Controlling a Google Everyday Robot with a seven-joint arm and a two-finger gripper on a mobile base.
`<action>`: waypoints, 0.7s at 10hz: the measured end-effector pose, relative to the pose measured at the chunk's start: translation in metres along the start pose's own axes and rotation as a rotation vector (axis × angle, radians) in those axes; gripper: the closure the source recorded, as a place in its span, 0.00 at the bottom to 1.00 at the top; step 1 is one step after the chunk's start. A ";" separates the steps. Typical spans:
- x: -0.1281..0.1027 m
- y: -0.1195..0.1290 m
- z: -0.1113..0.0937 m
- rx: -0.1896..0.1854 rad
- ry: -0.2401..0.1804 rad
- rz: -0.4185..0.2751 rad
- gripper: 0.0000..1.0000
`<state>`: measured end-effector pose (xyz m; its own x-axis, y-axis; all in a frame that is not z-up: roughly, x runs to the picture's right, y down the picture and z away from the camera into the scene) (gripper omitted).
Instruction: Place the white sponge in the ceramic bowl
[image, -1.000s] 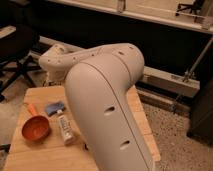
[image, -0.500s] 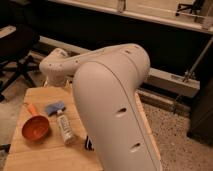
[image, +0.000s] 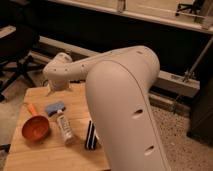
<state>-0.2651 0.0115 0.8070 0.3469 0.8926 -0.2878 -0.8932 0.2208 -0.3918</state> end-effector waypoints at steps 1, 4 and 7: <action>0.001 0.000 0.000 0.002 0.000 -0.032 0.20; -0.001 0.003 0.002 0.008 -0.008 -0.111 0.20; -0.006 0.019 0.015 0.122 0.038 -0.417 0.20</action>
<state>-0.2879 0.0161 0.8142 0.6934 0.7026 -0.1597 -0.7009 0.6064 -0.3754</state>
